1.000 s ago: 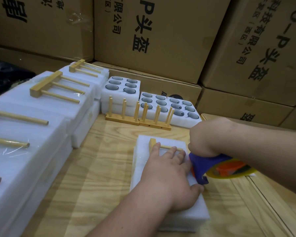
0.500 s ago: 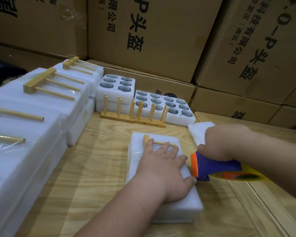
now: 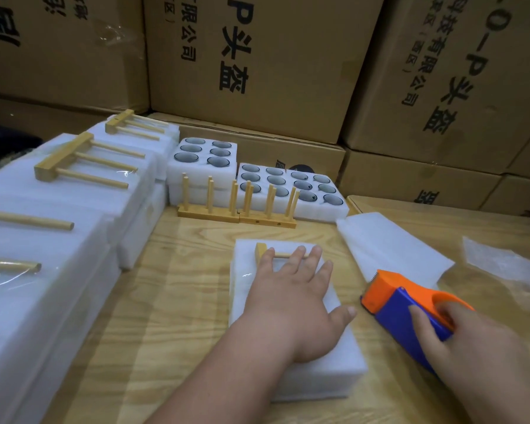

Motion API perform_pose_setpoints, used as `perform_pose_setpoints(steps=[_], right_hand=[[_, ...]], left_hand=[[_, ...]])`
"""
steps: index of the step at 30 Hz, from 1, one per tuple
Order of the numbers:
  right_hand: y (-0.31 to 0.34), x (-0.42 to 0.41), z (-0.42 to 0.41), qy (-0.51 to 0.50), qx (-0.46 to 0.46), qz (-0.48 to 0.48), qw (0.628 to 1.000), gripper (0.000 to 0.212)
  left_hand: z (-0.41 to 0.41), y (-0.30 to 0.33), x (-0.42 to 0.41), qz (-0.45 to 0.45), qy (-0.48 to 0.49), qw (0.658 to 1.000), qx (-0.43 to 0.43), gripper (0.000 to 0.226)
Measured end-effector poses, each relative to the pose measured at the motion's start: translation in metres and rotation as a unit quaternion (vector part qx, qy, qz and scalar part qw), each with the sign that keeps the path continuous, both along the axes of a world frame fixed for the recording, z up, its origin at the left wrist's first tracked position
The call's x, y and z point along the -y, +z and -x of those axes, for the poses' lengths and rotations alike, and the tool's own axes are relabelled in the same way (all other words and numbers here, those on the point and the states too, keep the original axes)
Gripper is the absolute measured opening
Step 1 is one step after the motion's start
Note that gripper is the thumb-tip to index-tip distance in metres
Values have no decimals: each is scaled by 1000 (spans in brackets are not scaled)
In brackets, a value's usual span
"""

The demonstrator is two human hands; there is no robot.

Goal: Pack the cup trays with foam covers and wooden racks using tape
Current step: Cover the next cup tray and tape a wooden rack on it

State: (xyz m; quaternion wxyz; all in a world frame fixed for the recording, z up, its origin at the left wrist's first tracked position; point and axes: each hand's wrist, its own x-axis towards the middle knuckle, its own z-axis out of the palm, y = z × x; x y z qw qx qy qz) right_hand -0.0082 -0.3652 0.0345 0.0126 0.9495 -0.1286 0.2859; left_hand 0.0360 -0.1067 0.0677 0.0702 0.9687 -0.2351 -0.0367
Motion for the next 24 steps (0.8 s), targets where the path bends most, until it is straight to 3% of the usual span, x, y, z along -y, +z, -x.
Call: perform_pose_setpoints(steps=[3,5,7,9,12,15,18,21,24], right_hand=[[14,-14,-11,62,100,-58,991,38],[27,-34,-21,154,141,-173,963,38],[38,-59,-34,229,138,-348,899,31],[46,-81,-51,275,103,-508,810,25],[45,-99,-79,309,72,-639,701,17],[35,-110,-96,345,46,-695,629,26],[26,-119,-104,362,0,-728,581,37],[16,-122,-107,361,-22,-763,535,44],[11,-122,-107,355,-16,-812,463,46]], left_hand=[[0,5,-2,62,1,998,-10,74],[-1,10,-7,136,2,990,-34,69],[-2,16,-12,201,6,978,-50,65],[-5,21,-20,253,13,966,-42,63],[-14,24,-34,361,45,931,-41,58],[-29,19,-52,482,117,868,-35,54],[-44,1,-68,569,193,799,-30,55],[-53,-20,-75,648,245,712,-112,62],[-55,-37,-71,716,211,628,-220,38]])
